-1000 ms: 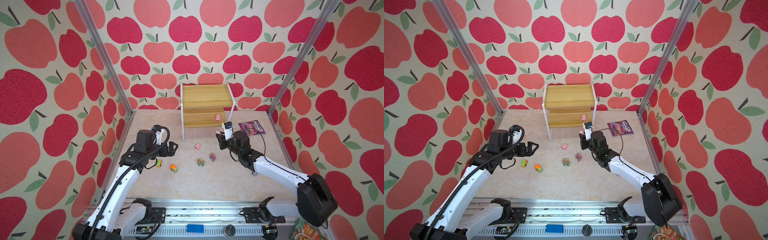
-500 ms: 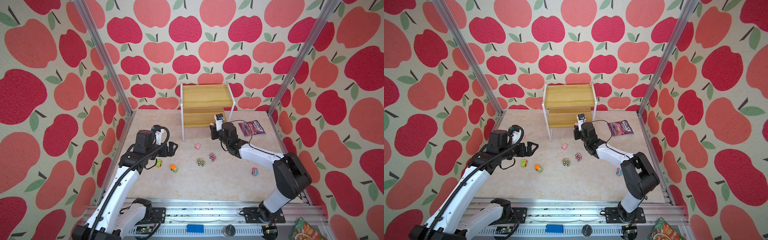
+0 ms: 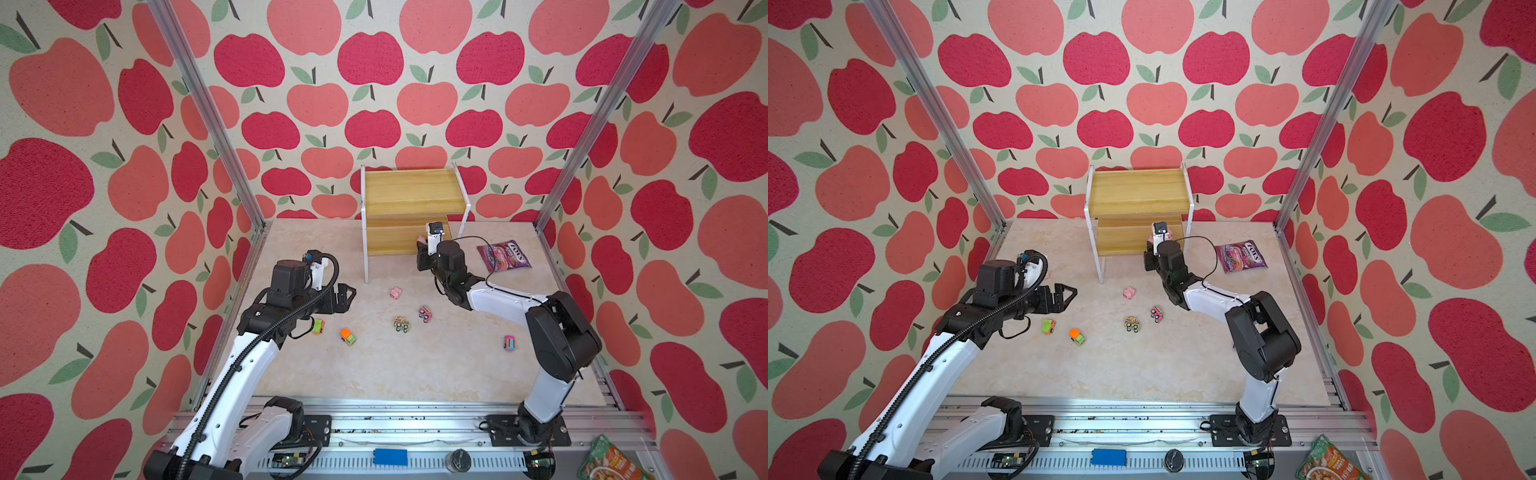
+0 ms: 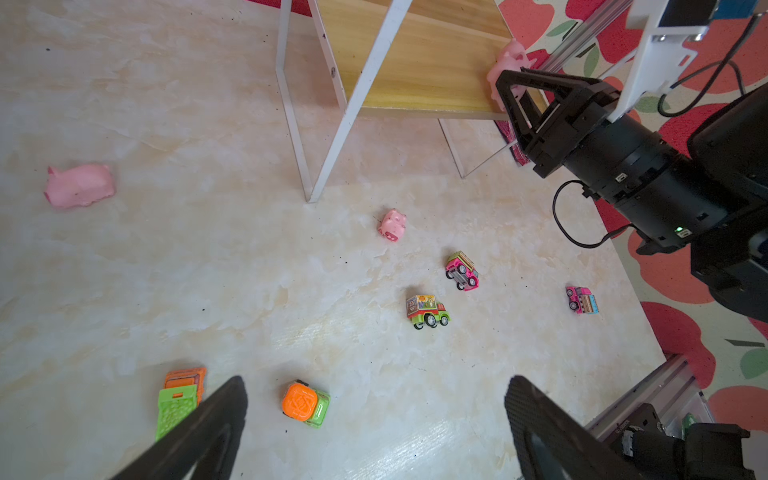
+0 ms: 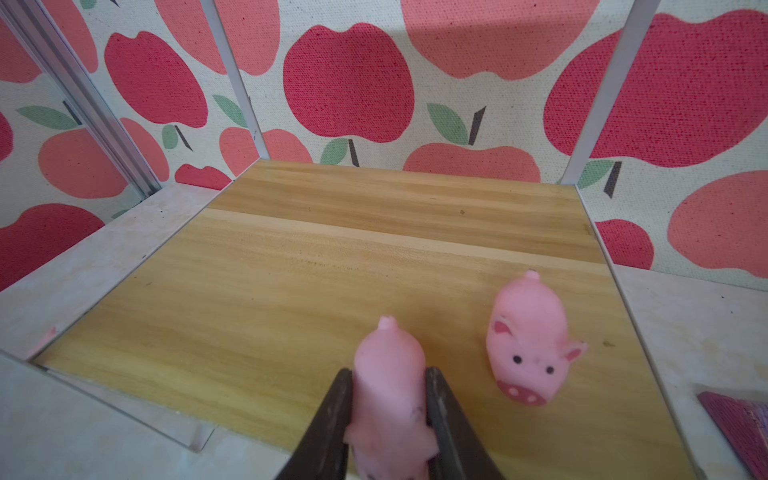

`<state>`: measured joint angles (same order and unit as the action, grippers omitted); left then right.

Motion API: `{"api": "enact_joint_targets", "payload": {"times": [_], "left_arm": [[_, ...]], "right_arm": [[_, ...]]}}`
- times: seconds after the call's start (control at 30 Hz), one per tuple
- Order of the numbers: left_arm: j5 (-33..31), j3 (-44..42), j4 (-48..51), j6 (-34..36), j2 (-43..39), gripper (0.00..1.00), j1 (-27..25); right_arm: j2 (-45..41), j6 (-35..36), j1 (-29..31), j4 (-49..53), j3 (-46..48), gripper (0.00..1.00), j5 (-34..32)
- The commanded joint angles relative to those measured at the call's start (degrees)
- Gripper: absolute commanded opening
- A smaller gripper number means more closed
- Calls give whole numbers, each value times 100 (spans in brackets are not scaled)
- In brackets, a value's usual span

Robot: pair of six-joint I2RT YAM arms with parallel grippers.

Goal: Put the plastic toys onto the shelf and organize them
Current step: 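Lower the pig beside the first pig and open the right gripper, then withdraw the right gripper and move it over a pink pig near the shelf leg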

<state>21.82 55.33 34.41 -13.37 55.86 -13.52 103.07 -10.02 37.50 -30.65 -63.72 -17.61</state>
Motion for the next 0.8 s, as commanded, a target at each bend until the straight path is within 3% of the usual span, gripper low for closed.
{"api": "enact_joint_targets", "payload": {"times": [0.0, 0.27, 0.57, 0.77], "left_arm": [[59, -64, -31, 67, -74, 99, -2], [56, -58, -31, 62, -84, 99, 2], [-24, -59, -1, 88, -68, 99, 29], [-236, -58, 39, 72, -28, 99, 114]], "right_arm": [[166, 114, 27, -330, -215, 33, -291], [406, 289, 43, -318, -420, 37, -368], [-83, 448, 204, -93, -148, 68, -255], [-707, 503, 442, -90, 542, 76, -136]]}}
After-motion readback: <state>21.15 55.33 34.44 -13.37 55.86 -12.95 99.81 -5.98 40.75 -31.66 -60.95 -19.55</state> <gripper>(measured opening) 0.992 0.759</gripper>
